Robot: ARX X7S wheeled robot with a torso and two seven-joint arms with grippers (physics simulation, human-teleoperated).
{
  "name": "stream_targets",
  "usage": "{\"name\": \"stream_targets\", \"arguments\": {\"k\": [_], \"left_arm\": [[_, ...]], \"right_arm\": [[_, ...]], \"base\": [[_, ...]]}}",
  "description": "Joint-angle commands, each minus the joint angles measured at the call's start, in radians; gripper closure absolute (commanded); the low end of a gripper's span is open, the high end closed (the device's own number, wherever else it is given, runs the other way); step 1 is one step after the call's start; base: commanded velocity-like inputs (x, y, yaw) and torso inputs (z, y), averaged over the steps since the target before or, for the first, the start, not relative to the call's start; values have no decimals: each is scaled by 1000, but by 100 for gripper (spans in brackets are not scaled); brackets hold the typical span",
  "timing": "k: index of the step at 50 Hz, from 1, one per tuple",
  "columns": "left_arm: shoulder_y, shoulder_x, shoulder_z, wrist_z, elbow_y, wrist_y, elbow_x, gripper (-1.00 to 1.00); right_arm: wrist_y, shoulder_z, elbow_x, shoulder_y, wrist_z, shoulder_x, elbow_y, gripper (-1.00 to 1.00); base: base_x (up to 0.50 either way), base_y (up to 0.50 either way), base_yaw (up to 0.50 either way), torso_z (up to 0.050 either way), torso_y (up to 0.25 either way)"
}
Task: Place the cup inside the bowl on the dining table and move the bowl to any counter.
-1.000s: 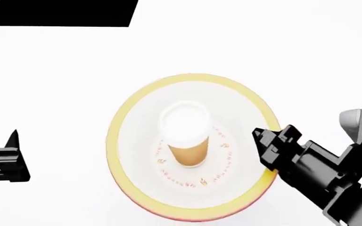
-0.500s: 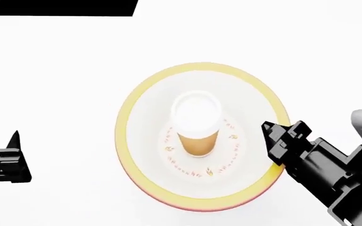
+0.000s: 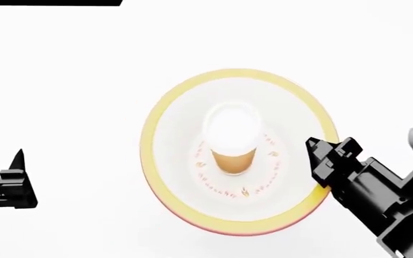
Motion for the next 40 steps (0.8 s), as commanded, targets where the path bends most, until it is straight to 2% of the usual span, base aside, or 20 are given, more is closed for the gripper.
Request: {"name": "stream_targets", "arguments": {"k": [1,40], "left_arm": [[-1,1,3,0,2,-1,-3,-100],[11,-8,-1,-2,5,6,-10,-100]], "right_arm": [[-22,34,0,0,-12,5,-1,100],[-35,46,6,-28,-18,6,-5,100]], "base": [[-39,-500,0,0,0],[-1,-500,0,0,0]]}}
